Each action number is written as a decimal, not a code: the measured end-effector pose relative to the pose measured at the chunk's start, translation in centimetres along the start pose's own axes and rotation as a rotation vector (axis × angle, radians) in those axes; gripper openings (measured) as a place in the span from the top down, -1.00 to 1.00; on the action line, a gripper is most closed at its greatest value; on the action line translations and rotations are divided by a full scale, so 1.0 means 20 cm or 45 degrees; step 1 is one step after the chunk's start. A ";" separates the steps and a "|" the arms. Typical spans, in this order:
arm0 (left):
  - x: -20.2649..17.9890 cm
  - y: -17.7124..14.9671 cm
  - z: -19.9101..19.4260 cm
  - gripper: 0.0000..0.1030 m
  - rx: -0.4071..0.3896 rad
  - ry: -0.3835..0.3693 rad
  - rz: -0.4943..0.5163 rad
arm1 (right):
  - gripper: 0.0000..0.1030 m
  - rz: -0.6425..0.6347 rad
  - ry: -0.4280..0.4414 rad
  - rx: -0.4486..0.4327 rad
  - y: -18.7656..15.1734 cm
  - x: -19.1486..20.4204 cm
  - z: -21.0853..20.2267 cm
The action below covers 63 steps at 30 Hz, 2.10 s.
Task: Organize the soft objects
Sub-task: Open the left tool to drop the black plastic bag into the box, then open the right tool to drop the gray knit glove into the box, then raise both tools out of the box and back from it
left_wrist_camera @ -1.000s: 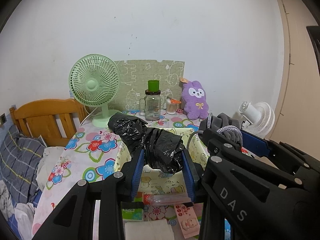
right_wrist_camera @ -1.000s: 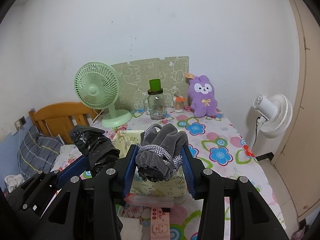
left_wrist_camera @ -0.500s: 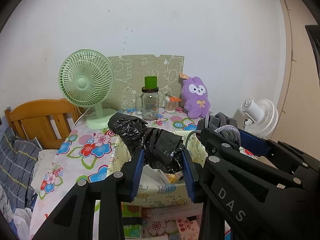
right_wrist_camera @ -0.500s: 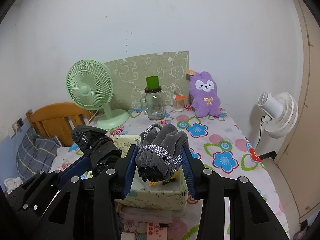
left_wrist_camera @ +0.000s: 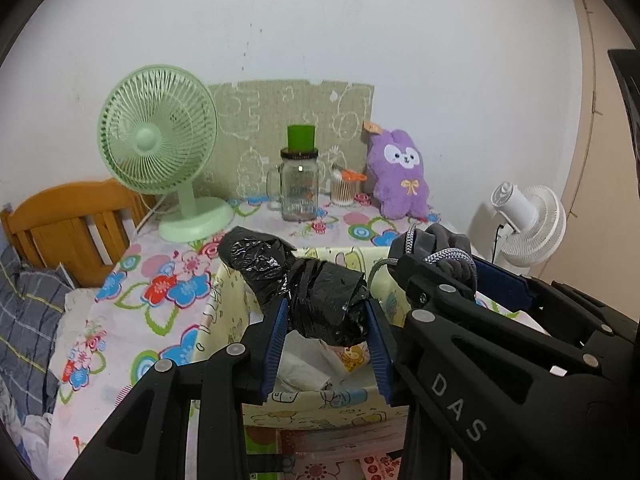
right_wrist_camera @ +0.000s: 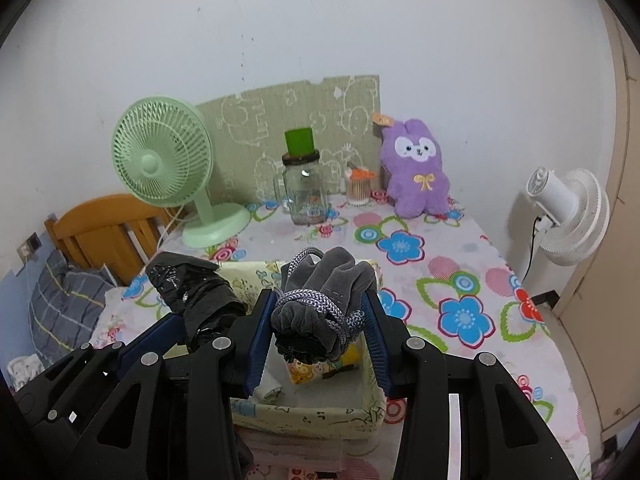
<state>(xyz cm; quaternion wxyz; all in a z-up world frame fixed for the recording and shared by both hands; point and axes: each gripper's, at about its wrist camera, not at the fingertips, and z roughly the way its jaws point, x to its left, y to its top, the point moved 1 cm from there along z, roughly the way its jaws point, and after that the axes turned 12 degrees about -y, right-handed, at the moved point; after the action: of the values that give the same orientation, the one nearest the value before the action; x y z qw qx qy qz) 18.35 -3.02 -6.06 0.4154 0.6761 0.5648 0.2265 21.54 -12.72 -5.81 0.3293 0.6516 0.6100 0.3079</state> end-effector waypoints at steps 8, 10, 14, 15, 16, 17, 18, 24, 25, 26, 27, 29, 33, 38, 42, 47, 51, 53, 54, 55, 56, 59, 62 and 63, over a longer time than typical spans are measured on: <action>0.04 0.02 0.08 -0.57 0.032 0.026 0.000 | 0.10 -0.034 0.013 0.023 0.01 0.03 0.11; 0.06 0.03 0.11 -0.60 0.044 0.025 -0.011 | 0.10 -0.036 0.023 0.025 0.02 0.04 0.14; 0.09 0.05 0.14 -0.61 0.060 0.037 -0.017 | 0.10 -0.038 0.042 0.039 0.05 0.07 0.18; 0.10 0.06 0.14 -0.61 0.063 0.044 -0.018 | 0.10 -0.039 0.046 0.041 0.05 0.07 0.19; 0.11 0.06 0.15 -0.61 0.063 0.048 -0.020 | 0.10 -0.042 0.052 0.043 0.06 0.08 0.21; 0.12 0.07 0.16 -0.61 0.064 0.051 -0.023 | 0.10 -0.044 0.055 0.044 0.07 0.09 0.21; 0.13 0.07 0.17 -0.61 0.064 0.058 -0.025 | 0.10 -0.047 0.060 0.045 0.08 0.10 0.22; 0.17 0.09 0.20 -0.61 0.076 0.096 -0.055 | 0.10 -0.076 0.105 0.056 0.11 0.14 0.28; 0.18 0.08 0.20 -0.61 0.082 0.101 -0.059 | 0.10 -0.079 0.116 0.063 0.10 0.15 0.29; 0.19 0.08 0.21 -0.61 0.092 0.106 -0.064 | 0.10 -0.079 0.128 0.070 0.10 0.16 0.30; 0.20 0.08 0.21 -0.61 0.099 0.109 -0.067 | 0.10 -0.079 0.138 0.077 0.10 0.16 0.31; 0.20 0.07 0.22 -0.61 0.108 0.113 -0.073 | 0.06 -0.078 0.157 0.090 0.10 0.17 0.33; 0.22 0.06 0.24 -0.61 0.126 0.118 -0.086 | -0.11 -0.084 0.172 0.115 0.09 0.19 0.35; 0.21 0.06 0.22 -0.68 0.124 0.111 -0.084 | -0.55 -0.089 0.137 0.090 0.09 0.18 0.32; 0.18 0.07 0.19 -0.71 0.108 0.106 -0.070 | -0.68 -0.100 0.114 0.080 0.10 0.17 0.28; 0.15 0.08 0.12 -0.80 0.075 0.119 -0.055 | -0.83 -0.098 0.091 0.047 0.11 0.14 0.18; 0.11 0.09 0.04 -0.83 0.050 0.117 -0.040 | -0.90 -0.090 0.083 0.030 0.11 0.12 0.10; 0.10 0.08 0.01 -0.83 0.040 0.116 -0.034 | -0.92 -0.085 0.079 0.018 0.11 0.11 0.06; 0.09 0.08 -0.01 -0.84 0.035 0.116 -0.032 | -0.93 -0.082 0.077 0.013 0.10 0.11 0.04; 0.08 0.08 -0.02 -0.84 0.033 0.115 -0.031 | -0.93 -0.080 0.076 0.010 0.10 0.11 0.02; 0.08 0.08 -0.03 -0.84 0.028 0.113 -0.029 | -0.94 -0.078 0.073 0.004 0.10 0.11 0.00; 0.05 0.07 -0.08 -0.84 0.010 0.109 -0.023 | -0.94 -0.073 0.066 -0.013 0.09 0.10 -0.06; 0.03 0.07 -0.13 -0.84 -0.001 0.104 -0.014 | -0.95 -0.061 0.063 -0.021 0.08 0.08 -0.11; 0.02 0.06 -0.14 -0.85 -0.005 0.103 -0.009 | -0.95 -0.057 0.063 -0.026 0.08 0.07 -0.13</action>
<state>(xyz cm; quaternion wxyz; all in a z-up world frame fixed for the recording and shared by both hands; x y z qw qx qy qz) 16.96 -1.82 -3.56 0.3944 0.6635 0.5831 0.2533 20.54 -11.22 -3.03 0.3275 0.6266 0.6293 0.3226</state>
